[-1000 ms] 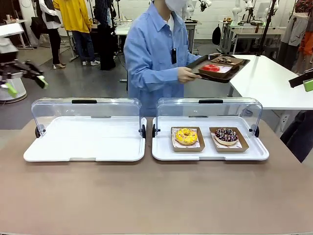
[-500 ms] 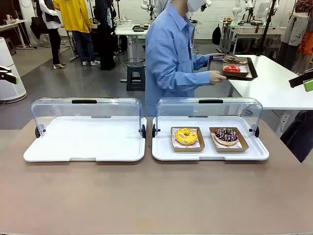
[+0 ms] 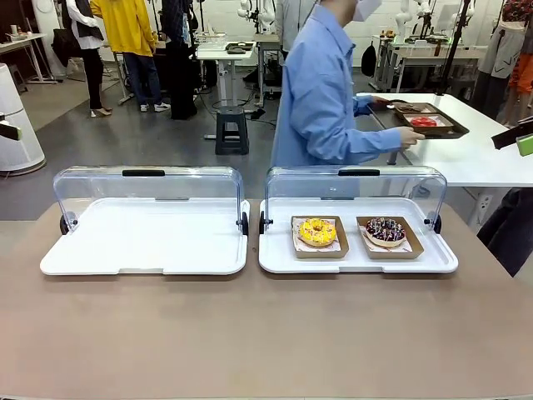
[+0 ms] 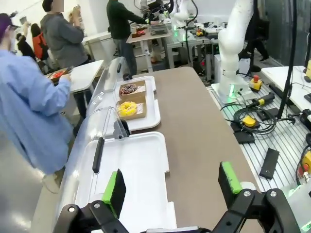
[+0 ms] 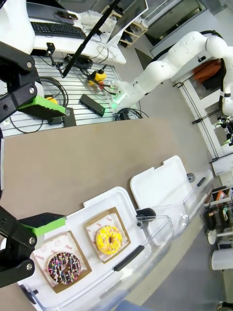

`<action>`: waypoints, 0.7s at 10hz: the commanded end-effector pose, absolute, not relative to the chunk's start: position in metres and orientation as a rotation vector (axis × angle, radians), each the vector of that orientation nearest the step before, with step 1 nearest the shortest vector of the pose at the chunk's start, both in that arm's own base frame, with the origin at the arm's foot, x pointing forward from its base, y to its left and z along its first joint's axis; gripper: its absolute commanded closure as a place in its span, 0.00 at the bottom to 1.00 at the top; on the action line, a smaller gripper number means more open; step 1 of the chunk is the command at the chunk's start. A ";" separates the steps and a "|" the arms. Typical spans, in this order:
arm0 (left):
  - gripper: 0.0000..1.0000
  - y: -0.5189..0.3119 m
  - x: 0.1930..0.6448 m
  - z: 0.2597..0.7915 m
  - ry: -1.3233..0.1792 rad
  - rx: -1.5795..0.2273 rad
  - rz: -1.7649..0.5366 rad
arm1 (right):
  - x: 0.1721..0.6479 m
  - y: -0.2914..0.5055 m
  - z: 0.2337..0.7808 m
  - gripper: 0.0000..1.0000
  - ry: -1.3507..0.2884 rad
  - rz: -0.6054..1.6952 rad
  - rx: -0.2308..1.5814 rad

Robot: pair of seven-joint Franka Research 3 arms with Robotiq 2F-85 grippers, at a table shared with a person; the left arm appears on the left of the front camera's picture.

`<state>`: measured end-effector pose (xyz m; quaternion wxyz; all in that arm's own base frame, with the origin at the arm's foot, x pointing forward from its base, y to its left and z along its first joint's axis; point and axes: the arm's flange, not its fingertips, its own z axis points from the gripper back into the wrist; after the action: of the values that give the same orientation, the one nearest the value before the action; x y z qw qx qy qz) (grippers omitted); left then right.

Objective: Provide the desired donut to the person.
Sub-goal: Place the picked Paper togo box onto the Handle tray extended by the person.

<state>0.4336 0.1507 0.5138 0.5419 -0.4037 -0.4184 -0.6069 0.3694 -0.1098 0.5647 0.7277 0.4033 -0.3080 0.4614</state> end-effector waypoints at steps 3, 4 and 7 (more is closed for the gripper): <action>0.00 0.146 0.430 0.501 -1.039 -0.899 -1.359 | 0.370 -0.108 0.565 0.00 -0.693 1.028 0.901; 0.00 0.144 0.431 0.500 -1.039 -0.891 -1.349 | 0.370 -0.108 0.565 0.00 -0.693 1.028 0.901; 0.00 0.144 0.436 0.497 -1.026 -0.873 -1.332 | 0.370 -0.108 0.565 0.00 -0.693 1.028 0.901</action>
<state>0.4331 0.1512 0.4961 0.5751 -0.3771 -0.4309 -0.5843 0.3694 -0.1098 0.5647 0.7277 0.4034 -0.3080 0.4614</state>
